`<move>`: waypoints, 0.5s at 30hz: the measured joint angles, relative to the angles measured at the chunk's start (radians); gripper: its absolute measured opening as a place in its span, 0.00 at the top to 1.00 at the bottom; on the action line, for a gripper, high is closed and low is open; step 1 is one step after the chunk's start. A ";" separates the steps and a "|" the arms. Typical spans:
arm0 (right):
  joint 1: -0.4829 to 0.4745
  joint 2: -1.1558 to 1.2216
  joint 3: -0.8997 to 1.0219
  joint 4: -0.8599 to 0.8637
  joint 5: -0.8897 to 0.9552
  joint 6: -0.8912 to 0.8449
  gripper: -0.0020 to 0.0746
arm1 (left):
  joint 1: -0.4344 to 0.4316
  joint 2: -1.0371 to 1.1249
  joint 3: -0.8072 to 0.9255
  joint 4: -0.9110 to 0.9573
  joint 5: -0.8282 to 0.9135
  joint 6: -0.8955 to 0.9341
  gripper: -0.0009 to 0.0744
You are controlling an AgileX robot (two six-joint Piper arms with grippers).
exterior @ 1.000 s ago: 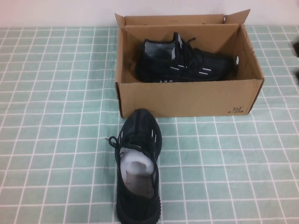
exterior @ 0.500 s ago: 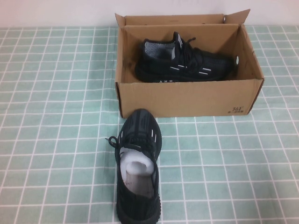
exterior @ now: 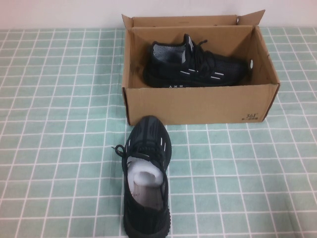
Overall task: Put shoes into padded shoe box
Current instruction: Pick up the shoe from the table
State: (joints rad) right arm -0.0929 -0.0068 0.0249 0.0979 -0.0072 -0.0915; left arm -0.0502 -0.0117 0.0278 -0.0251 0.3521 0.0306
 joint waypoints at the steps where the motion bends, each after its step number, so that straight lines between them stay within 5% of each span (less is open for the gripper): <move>1: 0.002 0.000 0.000 0.000 0.015 0.000 0.98 | 0.000 0.000 0.000 0.000 0.000 0.000 0.99; 15: 0.002 0.000 0.000 -0.092 0.121 0.091 0.98 | 0.000 0.000 0.000 0.000 0.000 0.000 0.99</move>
State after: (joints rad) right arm -0.0913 -0.0072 0.0249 0.0058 0.1134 0.0000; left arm -0.0502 -0.0117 0.0278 -0.0251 0.3521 0.0306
